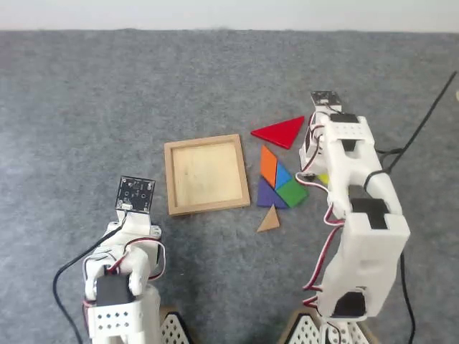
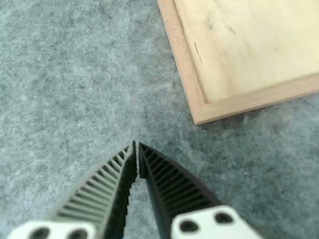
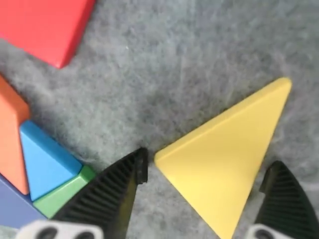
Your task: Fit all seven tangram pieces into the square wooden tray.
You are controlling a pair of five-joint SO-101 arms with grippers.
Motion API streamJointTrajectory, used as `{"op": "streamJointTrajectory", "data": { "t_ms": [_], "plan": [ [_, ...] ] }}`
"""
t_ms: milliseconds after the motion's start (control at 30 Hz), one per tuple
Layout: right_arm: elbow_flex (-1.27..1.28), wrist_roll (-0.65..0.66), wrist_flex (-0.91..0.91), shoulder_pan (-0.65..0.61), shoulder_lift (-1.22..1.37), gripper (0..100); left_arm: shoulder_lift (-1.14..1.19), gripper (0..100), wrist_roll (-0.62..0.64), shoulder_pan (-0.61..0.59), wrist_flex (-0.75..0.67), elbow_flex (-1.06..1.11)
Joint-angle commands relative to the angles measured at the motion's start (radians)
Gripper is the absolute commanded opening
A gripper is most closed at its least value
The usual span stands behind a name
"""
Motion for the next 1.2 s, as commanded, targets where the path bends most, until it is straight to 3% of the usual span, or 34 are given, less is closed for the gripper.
{"op": "streamJointTrajectory", "data": {
  "t_ms": [0, 133, 467, 1167],
  "plan": [
    [-0.084, 0.035, 0.056, 0.019, 0.030, 36.4, -0.014, 1, -0.008, -0.005, 0.005, -0.012],
    [-0.091, 0.048, 0.067, 0.019, 0.035, 35.5, -0.014, 1, -0.008, -0.005, 0.005, -0.012],
    [-0.094, 0.051, 0.058, 0.071, 0.031, 11.4, -0.014, 1, -0.008, -0.005, 0.005, -0.012],
    [-0.087, 0.048, 0.222, 0.081, -0.242, 10.4, -0.014, 1, -0.008, -0.005, 0.005, -0.012]
  ]
}}
